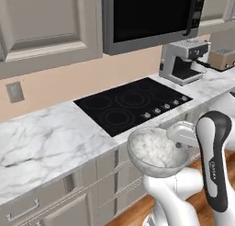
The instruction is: Pick the cup and bowl from the counter and place them on the counter next to the sink.
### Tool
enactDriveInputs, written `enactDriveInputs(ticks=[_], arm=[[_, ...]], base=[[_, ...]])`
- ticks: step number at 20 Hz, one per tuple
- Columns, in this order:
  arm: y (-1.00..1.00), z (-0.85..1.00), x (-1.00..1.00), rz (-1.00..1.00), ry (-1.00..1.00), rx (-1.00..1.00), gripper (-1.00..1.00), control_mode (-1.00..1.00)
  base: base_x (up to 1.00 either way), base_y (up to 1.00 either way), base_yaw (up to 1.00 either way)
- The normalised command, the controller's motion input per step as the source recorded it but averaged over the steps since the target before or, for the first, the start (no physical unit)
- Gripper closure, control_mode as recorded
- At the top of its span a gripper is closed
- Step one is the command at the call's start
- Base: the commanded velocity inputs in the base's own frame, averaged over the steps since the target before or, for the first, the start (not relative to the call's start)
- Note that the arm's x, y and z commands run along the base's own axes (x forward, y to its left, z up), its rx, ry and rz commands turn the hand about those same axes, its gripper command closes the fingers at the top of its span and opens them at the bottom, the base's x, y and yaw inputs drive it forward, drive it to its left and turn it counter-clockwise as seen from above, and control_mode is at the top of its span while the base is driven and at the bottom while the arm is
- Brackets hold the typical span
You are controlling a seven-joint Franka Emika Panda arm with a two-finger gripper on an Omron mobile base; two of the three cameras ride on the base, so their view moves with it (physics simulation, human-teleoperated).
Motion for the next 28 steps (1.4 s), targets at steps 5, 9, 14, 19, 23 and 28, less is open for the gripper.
enactDriveInputs(ticks=[5, 9, 14, 19, 23, 28], arm=[[0.00, 0.00, 0.00, 0.00, 0.00, 0.00, 1.00, 1.00], [0.00, 0.00, 0.00, 0.00, 0.00, 0.00, 1.00, 1.00], [0.00, 0.00, 0.00, 0.00, 0.00, 0.00, 1.00, 1.00], [0.00, 0.00, 0.00, 0.00, 0.00, 0.00, 1.00, 1.00], [0.00, 0.00, 0.00, 0.00, 0.00, 0.00, 1.00, 1.00], [0.00, 0.00, 0.00, 0.00, 0.00, 0.00, 1.00, 1.00]], base=[[0.03, -0.49, -0.73], [0.23, -0.55, -0.77], [0.20, -0.52, -0.81], [0.10, -0.54, -0.83], [0.07, -0.65, -0.80], [0.05, -0.69, -0.77]])
